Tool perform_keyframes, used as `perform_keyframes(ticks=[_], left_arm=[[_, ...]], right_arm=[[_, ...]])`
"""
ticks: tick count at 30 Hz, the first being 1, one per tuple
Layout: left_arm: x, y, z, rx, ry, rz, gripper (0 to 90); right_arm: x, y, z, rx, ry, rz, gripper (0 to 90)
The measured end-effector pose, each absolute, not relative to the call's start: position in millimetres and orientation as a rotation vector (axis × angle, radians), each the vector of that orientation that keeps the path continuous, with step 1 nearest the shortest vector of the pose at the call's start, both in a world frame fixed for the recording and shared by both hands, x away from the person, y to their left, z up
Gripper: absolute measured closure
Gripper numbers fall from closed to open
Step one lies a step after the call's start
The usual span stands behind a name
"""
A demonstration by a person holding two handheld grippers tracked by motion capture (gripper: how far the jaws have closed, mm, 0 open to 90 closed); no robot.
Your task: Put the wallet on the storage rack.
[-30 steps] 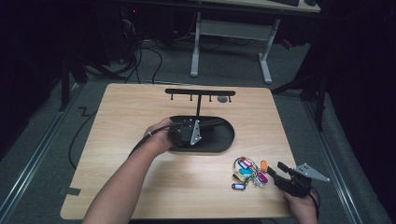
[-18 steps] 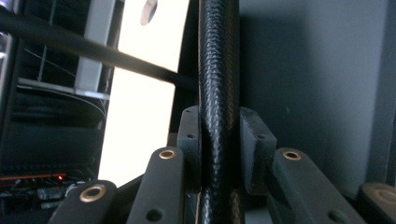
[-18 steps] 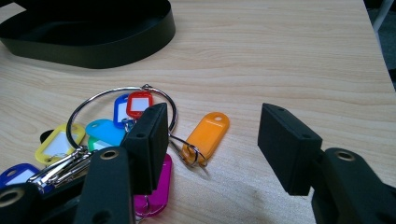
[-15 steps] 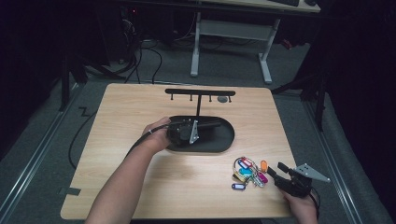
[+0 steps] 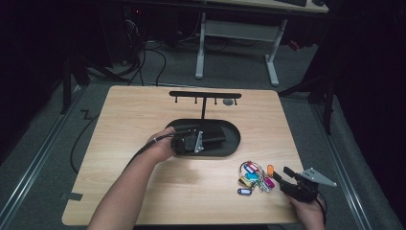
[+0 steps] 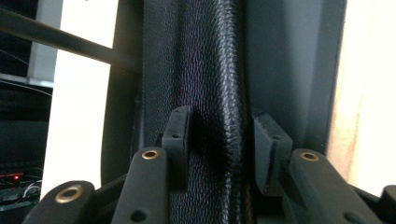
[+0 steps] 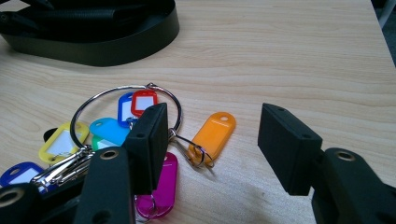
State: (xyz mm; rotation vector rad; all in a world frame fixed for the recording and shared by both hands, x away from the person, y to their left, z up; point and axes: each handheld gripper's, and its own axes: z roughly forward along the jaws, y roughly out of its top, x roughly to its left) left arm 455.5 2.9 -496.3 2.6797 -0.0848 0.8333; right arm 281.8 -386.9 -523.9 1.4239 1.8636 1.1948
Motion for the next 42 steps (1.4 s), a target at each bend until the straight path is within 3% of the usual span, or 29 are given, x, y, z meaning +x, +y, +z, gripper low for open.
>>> perform_keyframes(ticks=[18,25,33,42], left_arm=[[459,3,-493,2.71,0.009,0.702,55.2],[450,10,-467,2.57,0.141,0.657,50.0],[420,40,-458,2.424,0.351,0.541,48.0],[366,86,-483,2.345,0.493,0.402,46.1]], right_arm=[[282,-386,-524,1.427,1.866,1.193,43.3],[283,-386,-523,1.41,1.869,1.188,43.3],[282,-385,-521,1.408,1.878,1.199,42.4],[285,-382,-522,1.41,1.911,1.2,40.4]])
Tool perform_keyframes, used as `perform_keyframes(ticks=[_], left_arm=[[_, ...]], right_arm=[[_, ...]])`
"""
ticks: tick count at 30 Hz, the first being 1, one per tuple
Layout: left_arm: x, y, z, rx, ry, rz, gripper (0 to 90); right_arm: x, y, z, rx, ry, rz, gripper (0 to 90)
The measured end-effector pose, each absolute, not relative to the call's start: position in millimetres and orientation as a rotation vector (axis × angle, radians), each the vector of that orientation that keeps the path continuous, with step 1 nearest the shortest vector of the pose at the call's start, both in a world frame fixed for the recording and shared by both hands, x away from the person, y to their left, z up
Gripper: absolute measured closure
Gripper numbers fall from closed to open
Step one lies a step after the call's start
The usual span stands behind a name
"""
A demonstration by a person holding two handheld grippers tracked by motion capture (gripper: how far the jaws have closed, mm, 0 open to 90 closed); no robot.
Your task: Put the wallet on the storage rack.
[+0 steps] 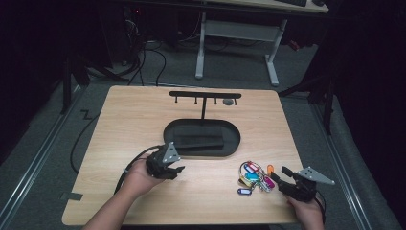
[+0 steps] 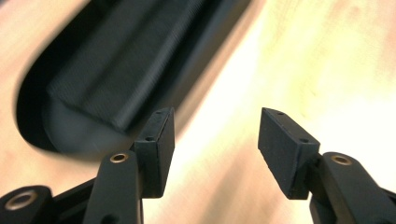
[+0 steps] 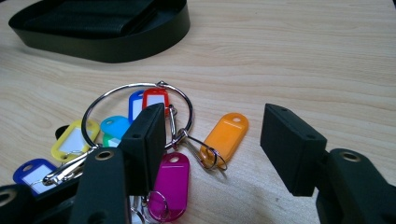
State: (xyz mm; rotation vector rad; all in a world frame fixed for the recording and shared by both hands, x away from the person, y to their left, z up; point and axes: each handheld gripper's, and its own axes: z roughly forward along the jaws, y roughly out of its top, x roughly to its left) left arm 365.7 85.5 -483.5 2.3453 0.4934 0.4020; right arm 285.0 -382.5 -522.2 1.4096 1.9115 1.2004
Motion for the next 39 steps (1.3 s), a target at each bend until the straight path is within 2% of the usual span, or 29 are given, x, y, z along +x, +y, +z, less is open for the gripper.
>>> perform_keyframes(ticks=[4,5,6,10,11,12,14,21,29,39], left_arm=[[349,101,-494,2.299,0.583,0.368,43.3],[345,105,-497,2.277,0.627,0.347,43.3],[334,111,-503,2.215,0.708,0.326,39.6],[311,122,-514,2.125,0.792,0.336,36.4],[311,122,-514,2.125,0.792,0.336,36.6],[305,124,-513,2.151,0.78,0.402,36.7],[304,125,-512,2.148,0.778,0.411,35.9],[307,128,-517,2.148,0.746,0.377,26.9],[307,136,-515,2.085,0.735,0.368,28.2],[315,136,-524,2.118,0.715,0.384,28.9]], right_arm=[[286,-380,-523,1.404,1.922,1.192,39.8],[286,-379,-522,1.402,1.922,1.182,40.0],[286,-378,-521,1.4,1.925,1.151,40.1],[286,-378,-520,1.387,1.911,1.133,38.6],[286,-378,-520,1.387,1.911,1.133,38.6],[287,-378,-521,1.384,1.917,1.132,37.3],[287,-378,-522,1.386,1.922,1.135,36.7],[291,-373,-521,1.379,1.97,1.117,34.8],[293,-360,-512,1.34,1.98,1.054,36.6],[302,-344,-504,1.362,2.076,0.925,35.7]])
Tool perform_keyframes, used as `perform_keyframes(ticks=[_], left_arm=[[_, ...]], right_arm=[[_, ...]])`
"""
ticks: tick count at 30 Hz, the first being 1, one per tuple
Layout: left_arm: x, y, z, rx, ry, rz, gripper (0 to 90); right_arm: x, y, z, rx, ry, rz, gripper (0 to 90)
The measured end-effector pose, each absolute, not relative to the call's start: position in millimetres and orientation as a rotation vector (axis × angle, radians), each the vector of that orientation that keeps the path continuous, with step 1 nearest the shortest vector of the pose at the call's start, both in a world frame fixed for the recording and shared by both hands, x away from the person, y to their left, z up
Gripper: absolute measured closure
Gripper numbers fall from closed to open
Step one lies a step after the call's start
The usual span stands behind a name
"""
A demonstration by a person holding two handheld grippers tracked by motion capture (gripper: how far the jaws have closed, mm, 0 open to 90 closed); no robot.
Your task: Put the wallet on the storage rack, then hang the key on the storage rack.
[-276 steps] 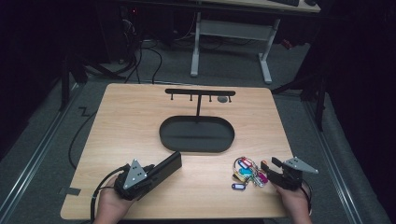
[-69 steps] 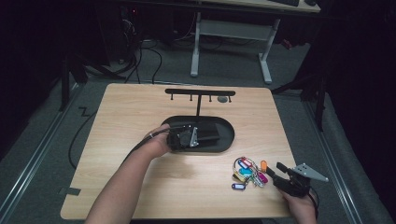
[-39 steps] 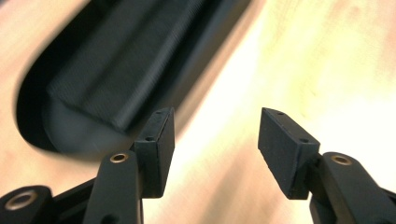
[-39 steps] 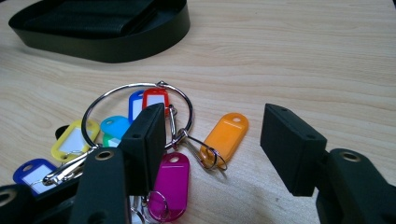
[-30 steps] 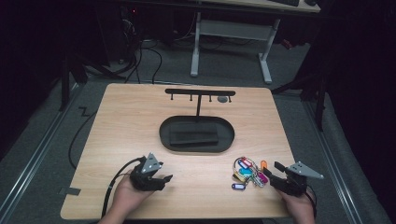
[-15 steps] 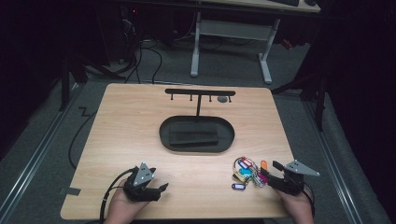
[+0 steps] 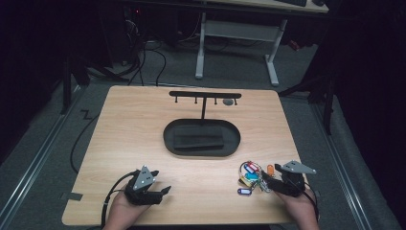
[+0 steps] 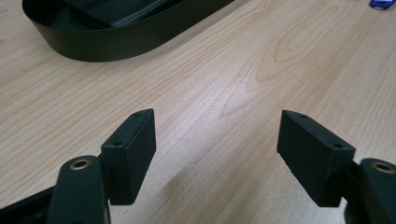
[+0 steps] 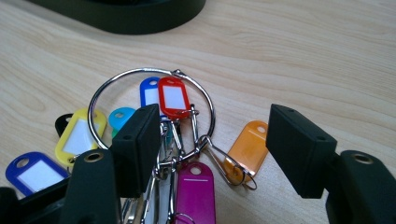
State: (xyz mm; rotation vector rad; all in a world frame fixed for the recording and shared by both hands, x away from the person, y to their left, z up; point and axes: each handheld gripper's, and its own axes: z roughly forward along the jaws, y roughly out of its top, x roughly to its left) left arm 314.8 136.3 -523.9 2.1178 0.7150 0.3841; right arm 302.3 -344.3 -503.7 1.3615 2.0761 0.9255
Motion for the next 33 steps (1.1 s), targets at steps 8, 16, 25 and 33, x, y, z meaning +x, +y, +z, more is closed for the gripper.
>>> perform_keyframes(ticks=[8,16,25,33], left_arm=[[314,138,-517,2.062,0.722,0.397,27.9],[315,137,-516,2.072,0.718,0.367,27.6],[305,134,-515,2.104,0.679,0.392,28.4],[307,132,-516,2.111,0.664,0.369,28.5]], right_arm=[[305,-325,-496,1.346,2.19,0.78,34.8],[308,-319,-484,1.383,2.262,0.736,34.3],[316,-302,-472,1.319,2.375,0.595,34.8],[323,-289,-467,1.343,2.482,0.488,33.6]])
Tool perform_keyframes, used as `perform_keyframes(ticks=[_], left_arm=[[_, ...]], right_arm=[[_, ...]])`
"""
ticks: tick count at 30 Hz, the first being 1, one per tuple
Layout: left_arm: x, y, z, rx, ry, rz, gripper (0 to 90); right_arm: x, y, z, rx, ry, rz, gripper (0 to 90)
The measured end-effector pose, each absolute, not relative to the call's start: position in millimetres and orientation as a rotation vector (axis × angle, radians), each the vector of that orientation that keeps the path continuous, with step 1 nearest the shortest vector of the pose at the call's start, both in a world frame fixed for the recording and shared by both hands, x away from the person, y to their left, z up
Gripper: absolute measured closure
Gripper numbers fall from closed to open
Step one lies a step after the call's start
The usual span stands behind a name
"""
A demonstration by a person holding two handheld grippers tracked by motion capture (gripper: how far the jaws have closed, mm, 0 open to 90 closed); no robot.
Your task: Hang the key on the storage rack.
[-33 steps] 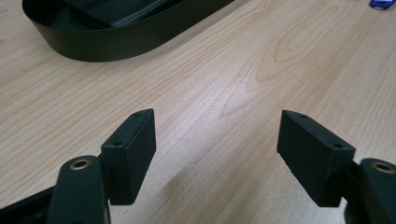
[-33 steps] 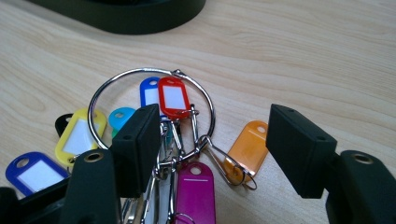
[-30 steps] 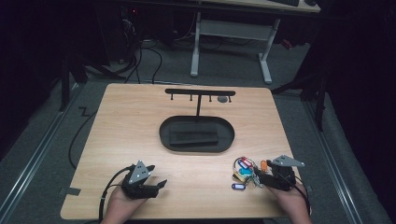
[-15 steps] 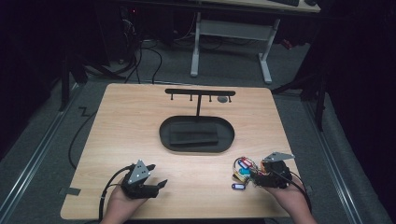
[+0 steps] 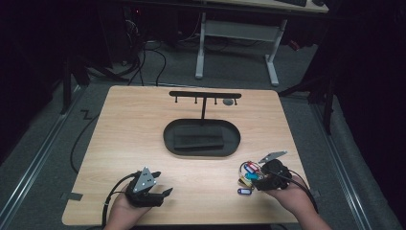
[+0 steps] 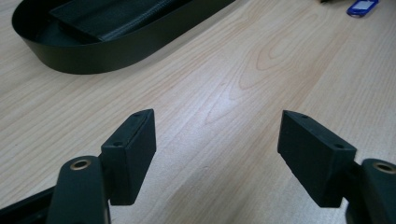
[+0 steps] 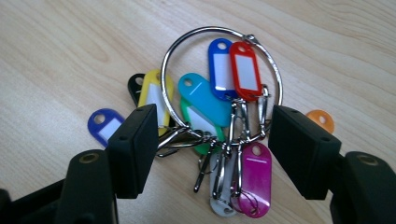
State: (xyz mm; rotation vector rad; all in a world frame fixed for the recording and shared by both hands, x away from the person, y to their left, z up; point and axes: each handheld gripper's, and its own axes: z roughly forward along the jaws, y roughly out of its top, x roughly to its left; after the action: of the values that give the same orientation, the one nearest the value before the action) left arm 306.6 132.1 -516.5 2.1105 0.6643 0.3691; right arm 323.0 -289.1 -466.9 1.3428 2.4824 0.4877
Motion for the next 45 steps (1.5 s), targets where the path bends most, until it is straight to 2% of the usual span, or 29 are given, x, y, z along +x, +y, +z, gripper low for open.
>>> perform_keyframes(ticks=[13,20,27,29,31,32,34,45], left_arm=[[304,128,-519,2.143,0.626,0.373,28.9],[304,132,-520,2.155,0.633,0.376,29.6],[303,138,-520,2.159,0.645,0.375,29.7],[303,139,-521,2.166,0.644,0.375,29.7],[302,140,-521,2.168,0.643,0.378,29.8],[301,140,-521,2.164,0.641,0.386,29.8],[298,142,-519,2.153,0.621,0.39,31.0],[293,136,-519,2.164,0.544,0.417,32.4]], right_arm=[[332,-269,-468,1.233,2.642,0.34,37.1],[354,-248,-458,1.224,2.71,0.305,42.8],[369,-234,-469,1.229,2.746,0.235,43.0],[372,-232,-472,1.258,2.749,0.222,44.8],[377,-230,-475,1.297,2.743,0.221,53.9],[377,-230,-475,1.297,2.743,0.221,53.9],[384,-231,-479,1.382,2.748,0.212,60.2],[396,-228,-487,1.469,2.744,0.137,66.5]])
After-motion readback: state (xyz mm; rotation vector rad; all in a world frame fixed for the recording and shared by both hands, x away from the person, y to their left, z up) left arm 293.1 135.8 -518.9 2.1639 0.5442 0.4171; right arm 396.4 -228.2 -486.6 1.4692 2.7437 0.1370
